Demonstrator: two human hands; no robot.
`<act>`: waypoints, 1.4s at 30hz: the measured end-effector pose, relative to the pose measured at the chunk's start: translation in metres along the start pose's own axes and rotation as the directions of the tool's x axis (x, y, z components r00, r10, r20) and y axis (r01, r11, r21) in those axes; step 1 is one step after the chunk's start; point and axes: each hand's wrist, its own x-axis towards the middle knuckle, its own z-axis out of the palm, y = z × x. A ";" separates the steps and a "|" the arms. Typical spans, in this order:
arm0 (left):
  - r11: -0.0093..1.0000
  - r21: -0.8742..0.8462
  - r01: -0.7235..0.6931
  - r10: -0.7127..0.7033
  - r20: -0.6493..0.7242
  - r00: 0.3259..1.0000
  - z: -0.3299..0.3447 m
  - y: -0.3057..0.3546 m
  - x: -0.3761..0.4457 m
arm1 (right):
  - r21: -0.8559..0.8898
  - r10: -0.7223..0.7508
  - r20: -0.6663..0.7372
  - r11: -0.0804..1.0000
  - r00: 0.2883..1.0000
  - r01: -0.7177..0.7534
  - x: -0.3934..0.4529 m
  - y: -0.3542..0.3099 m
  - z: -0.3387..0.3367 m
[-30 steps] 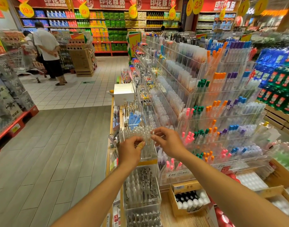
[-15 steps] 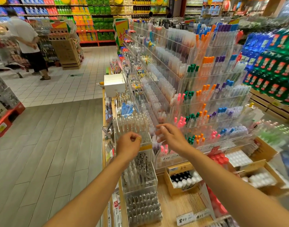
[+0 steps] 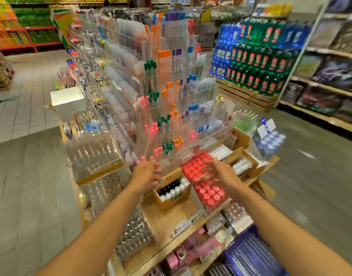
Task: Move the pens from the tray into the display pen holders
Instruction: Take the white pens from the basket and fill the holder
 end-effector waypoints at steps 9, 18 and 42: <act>0.999 0.037 0.035 -0.041 0.174 0.984 0.160 -0.065 -0.040 | 0.128 0.180 -0.182 0.979 0.967 -0.159 -0.082 0.075 -0.150; 0.970 0.076 0.233 -0.242 0.156 0.958 0.291 -0.171 -0.094 | 0.015 0.293 -0.130 0.956 0.947 -0.293 -0.165 0.155 -0.274; 0.862 -0.101 0.496 -0.505 -0.093 0.858 0.375 -0.466 0.054 | -0.227 0.521 0.039 0.836 0.853 -0.500 -0.041 0.433 -0.334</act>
